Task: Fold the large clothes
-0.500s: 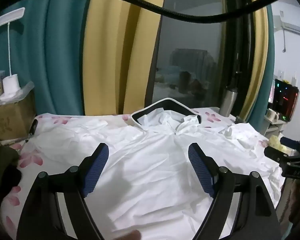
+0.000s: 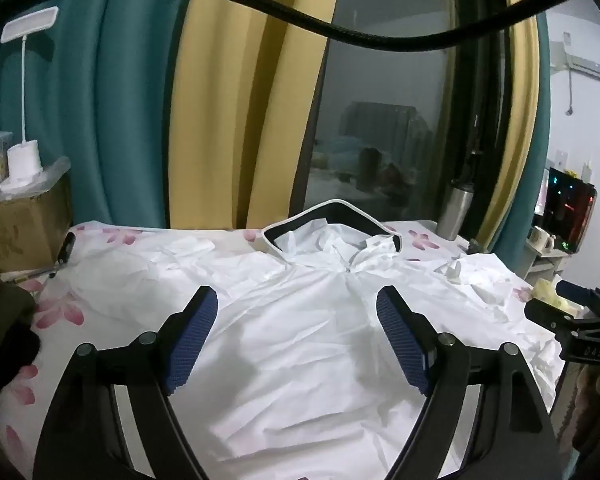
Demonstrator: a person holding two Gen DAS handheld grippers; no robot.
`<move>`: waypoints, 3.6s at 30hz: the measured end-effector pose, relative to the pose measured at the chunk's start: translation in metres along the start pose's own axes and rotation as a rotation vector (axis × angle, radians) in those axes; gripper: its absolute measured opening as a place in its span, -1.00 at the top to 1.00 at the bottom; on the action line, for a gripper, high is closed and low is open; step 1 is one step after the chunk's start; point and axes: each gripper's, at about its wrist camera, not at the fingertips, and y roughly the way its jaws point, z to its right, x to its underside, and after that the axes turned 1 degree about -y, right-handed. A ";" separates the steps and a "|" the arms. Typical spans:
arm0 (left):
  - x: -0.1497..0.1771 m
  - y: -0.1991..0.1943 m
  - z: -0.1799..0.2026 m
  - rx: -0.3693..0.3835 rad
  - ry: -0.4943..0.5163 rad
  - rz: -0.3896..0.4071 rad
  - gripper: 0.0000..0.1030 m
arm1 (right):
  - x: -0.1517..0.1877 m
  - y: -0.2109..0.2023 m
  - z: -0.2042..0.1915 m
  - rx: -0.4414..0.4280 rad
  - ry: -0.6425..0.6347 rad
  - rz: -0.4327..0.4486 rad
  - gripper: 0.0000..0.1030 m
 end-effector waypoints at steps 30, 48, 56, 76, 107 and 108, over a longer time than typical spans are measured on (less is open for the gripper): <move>0.002 0.003 0.004 0.049 -0.017 0.021 -0.64 | -0.003 -0.002 0.000 0.008 -0.011 0.006 -1.00; 0.003 0.001 0.003 0.017 -0.005 0.026 -0.64 | -0.005 0.002 0.002 0.005 -0.008 0.000 -1.00; 0.002 0.004 0.004 0.013 -0.005 0.021 -0.64 | -0.004 0.003 0.003 0.006 -0.007 0.000 -1.00; 0.001 0.019 0.010 0.013 0.000 -0.008 -0.64 | -0.004 0.027 0.019 -0.007 0.013 -0.050 -1.00; -0.004 0.162 0.036 -0.053 0.037 -0.231 -0.64 | -0.024 0.214 0.127 -0.045 -0.228 -0.310 -0.34; -0.003 0.164 0.035 -0.056 0.035 -0.236 -0.64 | -0.024 0.221 0.127 -0.050 -0.246 -0.320 -0.20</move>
